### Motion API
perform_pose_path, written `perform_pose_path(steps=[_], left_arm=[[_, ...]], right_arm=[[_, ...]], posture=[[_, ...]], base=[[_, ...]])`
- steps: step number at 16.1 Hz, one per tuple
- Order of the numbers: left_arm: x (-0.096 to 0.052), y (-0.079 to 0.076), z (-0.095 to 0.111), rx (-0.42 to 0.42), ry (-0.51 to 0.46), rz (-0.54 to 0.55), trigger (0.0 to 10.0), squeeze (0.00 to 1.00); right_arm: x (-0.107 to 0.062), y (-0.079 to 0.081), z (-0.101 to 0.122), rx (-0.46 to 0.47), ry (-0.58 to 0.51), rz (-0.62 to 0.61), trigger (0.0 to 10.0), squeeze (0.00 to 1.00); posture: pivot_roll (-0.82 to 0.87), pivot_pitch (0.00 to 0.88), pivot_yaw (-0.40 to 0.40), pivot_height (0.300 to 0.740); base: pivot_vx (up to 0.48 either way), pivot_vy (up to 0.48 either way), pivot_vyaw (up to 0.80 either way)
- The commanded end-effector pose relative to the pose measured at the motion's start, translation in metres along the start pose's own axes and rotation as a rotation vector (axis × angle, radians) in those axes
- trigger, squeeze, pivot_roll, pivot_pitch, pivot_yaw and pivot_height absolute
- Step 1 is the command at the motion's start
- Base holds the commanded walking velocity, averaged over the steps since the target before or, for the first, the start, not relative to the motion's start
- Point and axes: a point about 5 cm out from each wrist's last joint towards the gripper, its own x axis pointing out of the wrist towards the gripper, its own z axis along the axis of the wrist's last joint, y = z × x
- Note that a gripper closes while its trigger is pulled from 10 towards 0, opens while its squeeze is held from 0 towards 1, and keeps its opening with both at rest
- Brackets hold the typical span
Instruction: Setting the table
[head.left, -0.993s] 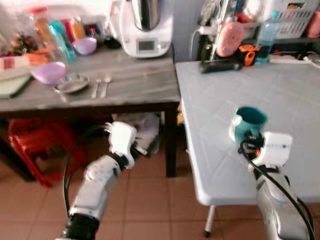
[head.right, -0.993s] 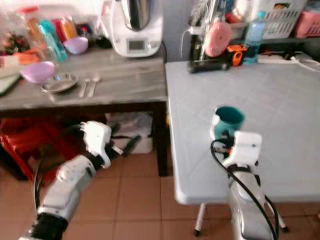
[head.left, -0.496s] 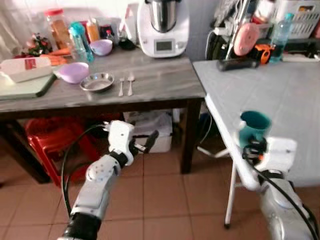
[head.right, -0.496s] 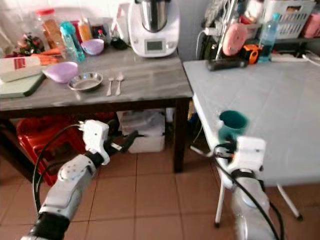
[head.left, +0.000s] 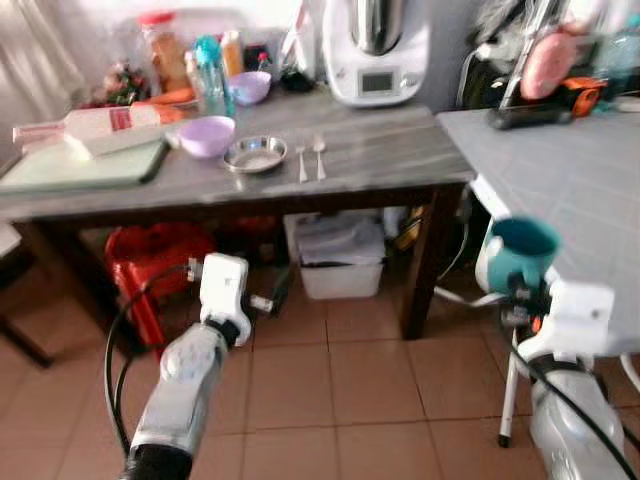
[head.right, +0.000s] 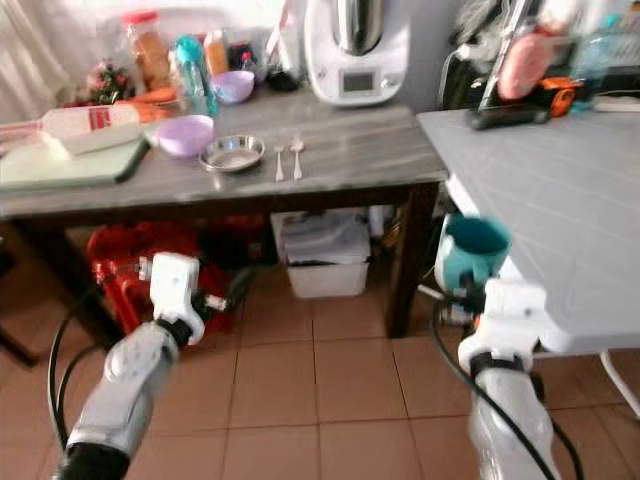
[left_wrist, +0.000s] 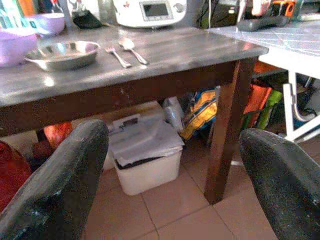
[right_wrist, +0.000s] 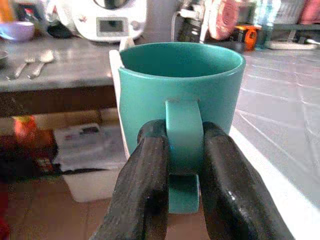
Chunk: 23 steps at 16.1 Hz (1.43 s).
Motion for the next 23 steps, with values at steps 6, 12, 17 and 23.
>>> perform_pose_path(steps=[6,12,17,23], left_arm=[[-0.002,0.005,0.020,-0.040,-0.090,-0.002,10.0,0.00],[-0.005,-0.008,0.020,-0.087,-0.087,-0.072,10.0,0.00],[-0.006,-0.007,0.017,-0.089,-0.068,-0.082,10.0,0.00],[-0.006,-0.010,0.017,-0.094,-0.060,-0.097,10.0,0.00]], right_arm=[[0.005,0.003,0.015,-0.007,-0.056,-0.019,10.0,0.00],[0.007,0.006,0.019,-0.048,-0.078,0.005,10.0,0.00],[0.006,0.009,0.016,-0.045,-0.059,0.027,10.0,0.00],[0.006,0.012,0.016,-0.047,-0.056,0.043,10.0,0.00]], posture=[[-0.06,0.000,0.034,0.740],[-0.06,0.000,0.026,0.740],[-0.06,0.000,0.028,0.740],[-0.07,0.000,0.028,0.740]], base=[[0.000,0.061,0.00],[0.148,0.000,0.00],[0.293,0.000,0.00],[0.293,0.000,0.00]])
